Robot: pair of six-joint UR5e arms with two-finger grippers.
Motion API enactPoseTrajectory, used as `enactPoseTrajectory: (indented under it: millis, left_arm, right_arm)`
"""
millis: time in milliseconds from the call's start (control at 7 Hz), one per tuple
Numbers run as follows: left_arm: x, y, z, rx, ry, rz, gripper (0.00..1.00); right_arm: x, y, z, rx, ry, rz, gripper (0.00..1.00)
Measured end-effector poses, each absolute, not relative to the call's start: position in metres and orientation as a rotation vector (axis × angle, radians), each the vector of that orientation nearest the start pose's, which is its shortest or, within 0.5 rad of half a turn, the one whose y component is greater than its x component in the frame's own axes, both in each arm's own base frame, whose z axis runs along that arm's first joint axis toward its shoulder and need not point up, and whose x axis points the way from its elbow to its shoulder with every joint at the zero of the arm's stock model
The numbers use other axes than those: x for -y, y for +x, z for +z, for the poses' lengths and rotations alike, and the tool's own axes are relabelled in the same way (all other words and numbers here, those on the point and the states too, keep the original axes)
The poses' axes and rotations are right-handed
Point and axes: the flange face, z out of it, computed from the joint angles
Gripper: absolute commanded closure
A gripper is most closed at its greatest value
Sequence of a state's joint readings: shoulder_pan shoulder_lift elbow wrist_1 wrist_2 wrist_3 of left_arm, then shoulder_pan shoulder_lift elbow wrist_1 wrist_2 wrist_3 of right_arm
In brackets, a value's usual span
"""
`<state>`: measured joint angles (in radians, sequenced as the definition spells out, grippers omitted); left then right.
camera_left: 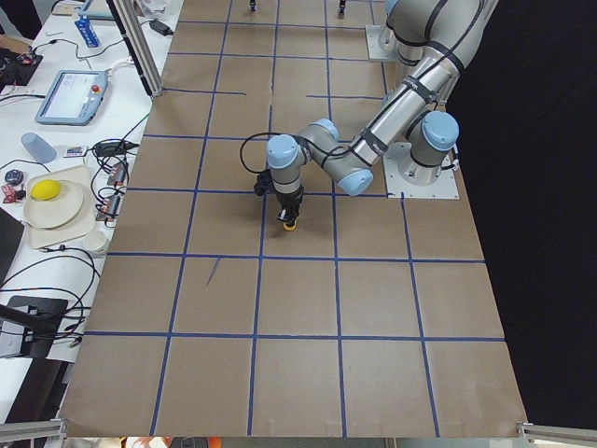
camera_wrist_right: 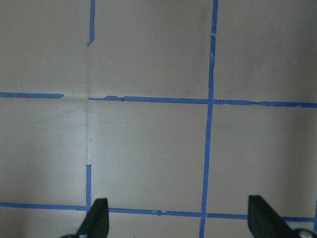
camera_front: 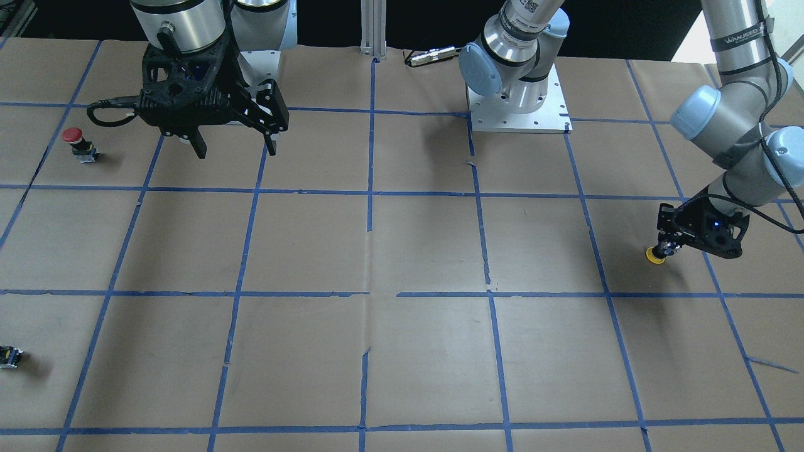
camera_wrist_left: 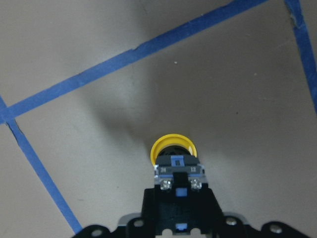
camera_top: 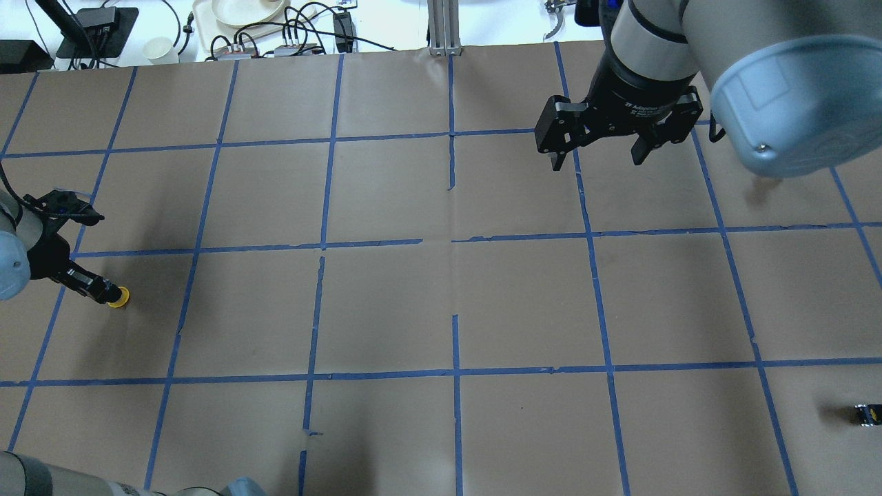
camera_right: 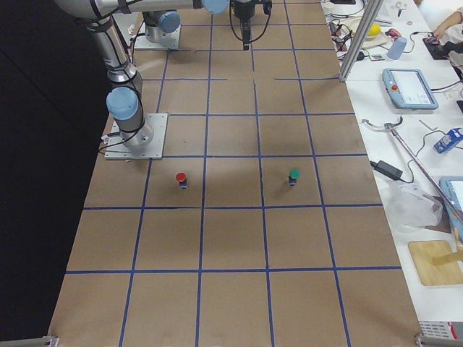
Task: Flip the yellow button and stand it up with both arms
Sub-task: 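Close the left gripper on the yellow button's base, then lift the yellow button and carry it toward the right gripper while the right arm approaches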
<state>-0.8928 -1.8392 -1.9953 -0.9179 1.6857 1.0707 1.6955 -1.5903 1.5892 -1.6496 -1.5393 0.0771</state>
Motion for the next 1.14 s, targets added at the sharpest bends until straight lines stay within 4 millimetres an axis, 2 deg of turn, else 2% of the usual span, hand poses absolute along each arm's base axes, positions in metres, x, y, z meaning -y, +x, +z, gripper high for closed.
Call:
enactPoseTrajectory:
  millis: [286,429,571,714,857,1000,1143]
  left_arm:
    - [0.484,0.219,0.235,-3.06,0.512,0.15,1.0]
    - [0.501,0.201,0.252,-3.121,0.429,0.152,1.0]
    - [0.525,0.166,0.285,-3.181,0.347,0.192,1.0]
    - [0.542,0.127,0.325,-3.256,0.225,0.255,1.0]
    - [0.551,0.085,0.358,-3.383,0.031,0.346,1.0]
    - [0.553,0.049,0.374,-3.524,-0.208,0.464,1.0]
    - [0.554,0.014,0.382,-3.636,-0.465,0.598,1.0]
  right_arm:
    - [0.471,0.195,0.497,-3.099,-0.071,-0.12,0.0]
    - [0.473,0.193,0.498,-3.097,-0.061,-0.125,0.0]
    - [0.475,0.185,0.5,-3.095,-0.035,-0.133,0.0]
    - [0.478,0.167,0.504,-3.086,0.025,-0.129,0.0]
    - [0.475,0.138,0.509,-3.063,0.125,-0.08,0.0]
    - [0.47,0.103,0.513,-3.019,0.244,-0.001,0.0]
    - [0.466,0.067,0.513,-2.941,0.368,0.073,0.0]
